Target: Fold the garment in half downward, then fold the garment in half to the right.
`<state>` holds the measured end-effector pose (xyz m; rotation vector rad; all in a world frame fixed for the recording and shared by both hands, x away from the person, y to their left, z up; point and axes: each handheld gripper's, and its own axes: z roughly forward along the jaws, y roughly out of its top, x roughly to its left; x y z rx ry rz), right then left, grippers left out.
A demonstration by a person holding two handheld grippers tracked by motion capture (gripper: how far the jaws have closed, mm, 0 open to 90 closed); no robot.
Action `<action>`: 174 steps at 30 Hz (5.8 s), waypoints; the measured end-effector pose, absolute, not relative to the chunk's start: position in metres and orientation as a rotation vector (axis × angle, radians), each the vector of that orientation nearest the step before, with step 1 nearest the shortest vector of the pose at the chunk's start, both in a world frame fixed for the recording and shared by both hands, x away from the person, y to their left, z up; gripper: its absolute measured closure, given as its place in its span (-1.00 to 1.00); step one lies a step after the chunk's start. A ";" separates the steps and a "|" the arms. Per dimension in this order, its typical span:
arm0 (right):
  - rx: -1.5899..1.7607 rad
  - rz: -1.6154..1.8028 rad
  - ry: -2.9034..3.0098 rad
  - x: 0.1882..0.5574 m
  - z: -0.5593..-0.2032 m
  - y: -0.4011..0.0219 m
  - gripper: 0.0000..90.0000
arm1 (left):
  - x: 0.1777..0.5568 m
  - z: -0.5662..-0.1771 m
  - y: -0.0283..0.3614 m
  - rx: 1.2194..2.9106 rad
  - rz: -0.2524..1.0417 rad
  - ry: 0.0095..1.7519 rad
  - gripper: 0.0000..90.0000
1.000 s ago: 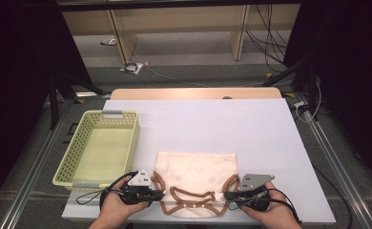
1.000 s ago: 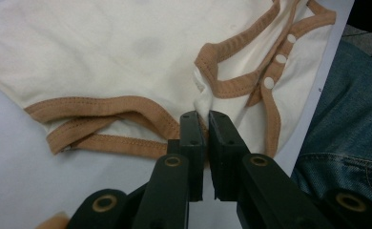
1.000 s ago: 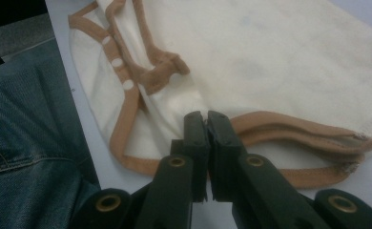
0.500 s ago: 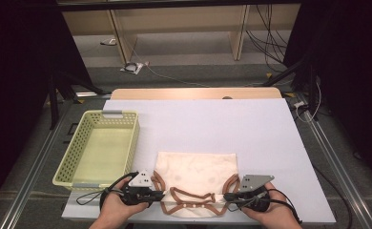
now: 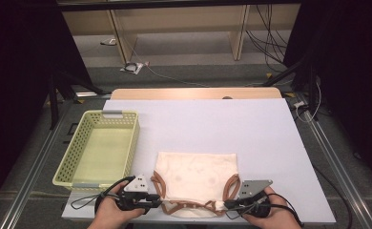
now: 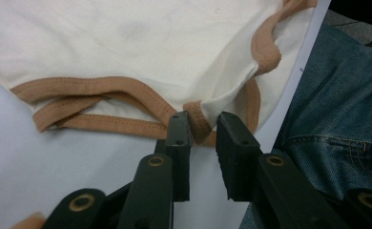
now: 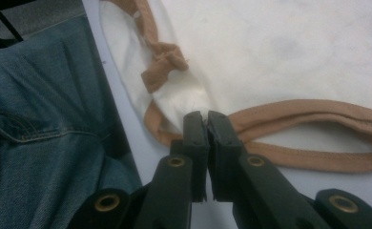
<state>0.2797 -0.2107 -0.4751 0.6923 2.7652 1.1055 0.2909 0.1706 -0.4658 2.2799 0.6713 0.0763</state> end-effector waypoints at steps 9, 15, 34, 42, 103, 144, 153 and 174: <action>0.704 1.130 2.736 0.272 -0.469 -0.219 0.85 | 0.296 -0.452 0.184 2.155 0.115 0.749 0.56; 0.780 1.191 2.643 0.280 -0.461 -0.229 0.80 | 0.296 -0.458 0.166 2.201 0.122 0.728 0.65; 0.986 1.286 2.373 0.313 -0.469 -0.204 0.06 | 0.297 -0.461 0.169 2.076 0.254 0.775 -0.23; 1.000 1.317 2.301 0.314 -0.467 -0.204 -0.11 | 0.295 -0.463 0.170 2.074 0.291 0.791 -0.67; 0.788 1.207 2.513 0.411 -0.453 -0.058 -0.01 | 0.273 -0.472 0.164 2.147 0.256 0.846 -0.61; 0.782 1.039 2.666 0.449 -0.485 0.007 0.34 | 0.275 -0.475 0.166 2.167 0.233 0.860 -0.60; 0.767 1.009 2.694 0.452 -0.488 0.014 0.45 | 0.275 -0.475 0.165 2.171 0.231 0.857 -0.60; 0.746 0.940 2.749 0.451 -0.485 0.022 0.94 | 0.273 -0.480 0.158 2.214 0.199 0.821 -0.59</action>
